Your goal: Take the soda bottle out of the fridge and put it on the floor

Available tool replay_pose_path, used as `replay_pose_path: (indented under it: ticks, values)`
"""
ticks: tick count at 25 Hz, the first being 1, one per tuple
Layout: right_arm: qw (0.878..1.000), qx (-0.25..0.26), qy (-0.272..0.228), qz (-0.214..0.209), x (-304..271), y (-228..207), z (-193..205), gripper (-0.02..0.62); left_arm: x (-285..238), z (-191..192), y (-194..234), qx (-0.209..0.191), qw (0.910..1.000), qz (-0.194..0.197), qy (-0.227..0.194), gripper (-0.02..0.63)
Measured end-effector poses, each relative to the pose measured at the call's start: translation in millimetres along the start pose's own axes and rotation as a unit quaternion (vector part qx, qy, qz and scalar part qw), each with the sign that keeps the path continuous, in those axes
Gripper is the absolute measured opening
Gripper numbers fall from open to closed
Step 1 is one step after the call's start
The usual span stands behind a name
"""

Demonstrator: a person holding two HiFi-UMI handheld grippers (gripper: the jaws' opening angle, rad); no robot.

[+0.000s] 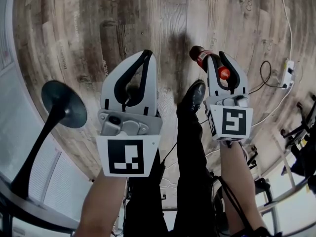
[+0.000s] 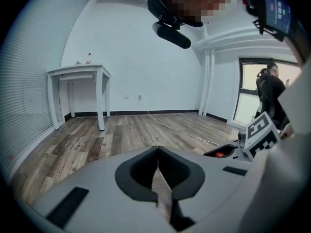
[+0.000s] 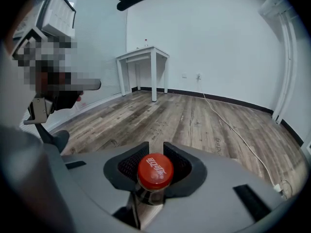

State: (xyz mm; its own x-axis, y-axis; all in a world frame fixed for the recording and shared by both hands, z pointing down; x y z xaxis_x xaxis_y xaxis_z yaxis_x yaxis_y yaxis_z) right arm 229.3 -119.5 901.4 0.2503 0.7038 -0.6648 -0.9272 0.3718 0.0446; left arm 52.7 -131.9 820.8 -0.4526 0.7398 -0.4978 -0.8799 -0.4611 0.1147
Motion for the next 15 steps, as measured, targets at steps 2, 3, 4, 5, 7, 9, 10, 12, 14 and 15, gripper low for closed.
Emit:
replay_pose_path:
  ticks: [2, 3, 4, 5, 7, 9, 10, 12, 14, 15]
  values:
    - [1.0, 0.0, 0.002, 0.001, -2.1, -0.5, 3.8, 0.106, -0.4, 1.5, -0.7, 0.001, 1.0, 0.001, 0.0, 0.018]
    - [1.0, 0.0, 0.004, -0.001, -3.7, -0.3, 6.2, 0.106, -0.6, 2.4, -0.7, 0.002, 1.0, 0.001, 0.0, 0.018]
    - [1.0, 0.002, 0.005, -0.003, -5.6, 0.0, 8.5, 0.106, -0.9, 3.4, -0.8, 0.002, 1.0, 0.001, -0.001, 0.018]
    - [1.0, 0.002, 0.006, -0.003, -7.3, 0.2, 10.4, 0.106, -1.3, 4.6, -1.0, 0.001, 1.0, 0.002, -0.001, 0.018]
    - [1.0, -0.001, 0.008, 0.003, -10.0, 0.0, 12.9, 0.106, -2.6, 7.1, -2.1, -0.004, 1.0, 0.006, 0.001, 0.018]
    - [1.0, -0.002, 0.01, 0.006, -12.8, 0.0, 15.4, 0.107, -3.4, 10.0, -2.5, -0.007, 0.9999, 0.01, 0.005, 0.018]
    - [1.0, -0.001, 0.011, 0.007, -14.3, 0.2, 16.9, 0.107, -3.5, 11.6, -2.0, -0.007, 0.9999, 0.01, 0.006, 0.018]
    - [1.0, -0.001, 0.013, 0.008, -17.2, 0.7, 20.4, 0.107, -2.8, 14.9, -0.4, -0.004, 0.9999, 0.008, 0.008, 0.018]
    - [1.0, 0.0, 0.018, 0.007, -19.7, 1.7, 24.1, 0.107, -1.6, 17.6, 0.2, 0.0, 0.9999, 0.006, 0.009, 0.018]
    - [1.0, 0.0, 0.02, 0.007, -21.3, 1.9, 25.8, 0.107, -1.6, 18.4, -0.1, 0.001, 0.9999, 0.006, 0.009, 0.018]
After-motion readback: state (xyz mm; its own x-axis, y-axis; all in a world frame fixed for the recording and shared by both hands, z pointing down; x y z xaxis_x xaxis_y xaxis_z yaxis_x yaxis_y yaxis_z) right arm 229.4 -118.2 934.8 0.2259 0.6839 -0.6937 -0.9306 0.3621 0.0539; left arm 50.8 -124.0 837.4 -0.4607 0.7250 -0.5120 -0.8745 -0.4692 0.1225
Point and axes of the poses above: the fingertips, and each gripper's own axes: x backward along the fingers, y to its left, z out of its underside, the point moved 4 cm from there along x, backward along the fingers, and after that the axes turned 4 degrees about z, right-handed, at the moved point
